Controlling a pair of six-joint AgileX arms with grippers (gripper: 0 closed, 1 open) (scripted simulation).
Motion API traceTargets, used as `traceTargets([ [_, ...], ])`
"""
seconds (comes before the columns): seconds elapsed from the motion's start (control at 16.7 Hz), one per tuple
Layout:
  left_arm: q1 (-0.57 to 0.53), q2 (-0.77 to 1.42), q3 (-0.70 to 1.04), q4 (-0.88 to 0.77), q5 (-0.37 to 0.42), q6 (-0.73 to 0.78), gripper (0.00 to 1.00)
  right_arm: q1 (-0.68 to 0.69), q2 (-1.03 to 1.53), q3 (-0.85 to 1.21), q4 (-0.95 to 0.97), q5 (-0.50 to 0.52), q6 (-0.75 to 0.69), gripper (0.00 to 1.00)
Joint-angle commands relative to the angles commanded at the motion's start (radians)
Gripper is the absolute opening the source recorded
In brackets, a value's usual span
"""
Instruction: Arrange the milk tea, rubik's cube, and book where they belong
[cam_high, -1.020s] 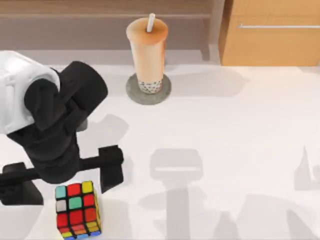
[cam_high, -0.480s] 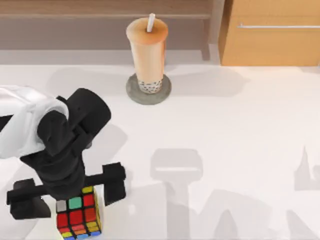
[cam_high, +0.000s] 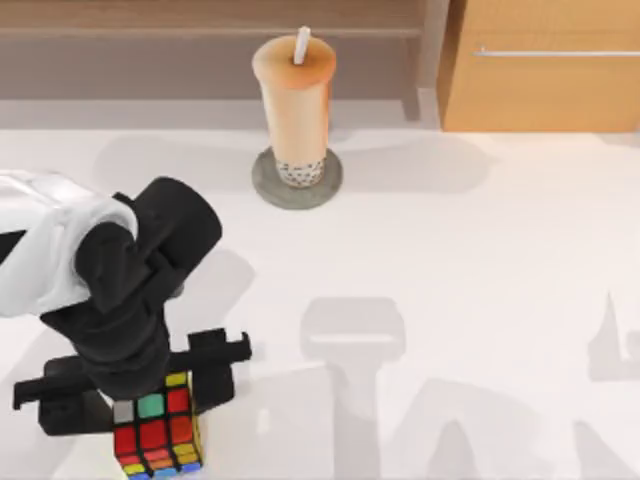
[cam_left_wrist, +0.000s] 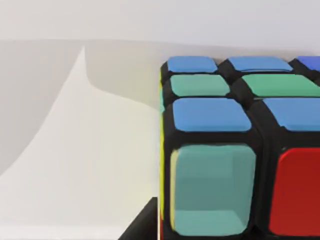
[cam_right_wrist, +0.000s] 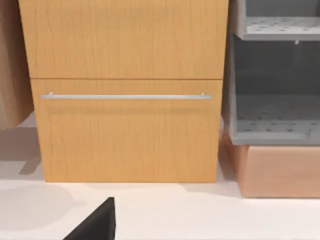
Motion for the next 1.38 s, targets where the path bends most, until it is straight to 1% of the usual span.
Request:
traceTargets([
  [0.36,0.000,0.000,0.000,0.000,0.000,0.000,0.02,0.000,0.000,0.000,0.000,0.000,0.000,1.00],
  [0.42,0.000,0.000,0.000,0.000,0.000,0.000,0.00,0.000,0.000,0.000,0.000,0.000,0.000,1.00],
  [0.96,-0.001,-0.003,0.004,-0.004,0.000,0.001,0.00,0.000,0.000,0.000,0.000,0.000,0.000,1.00],
  [1.26,-0.003,-0.040,0.070,-0.111,0.000,-0.001,0.00,0.000,0.000,0.000,0.000,0.000,0.000,1.00],
  [1.38,-0.002,-0.049,0.084,-0.131,0.000,-0.001,0.00,0.000,0.000,0.000,0.000,0.000,0.000,1.00],
])
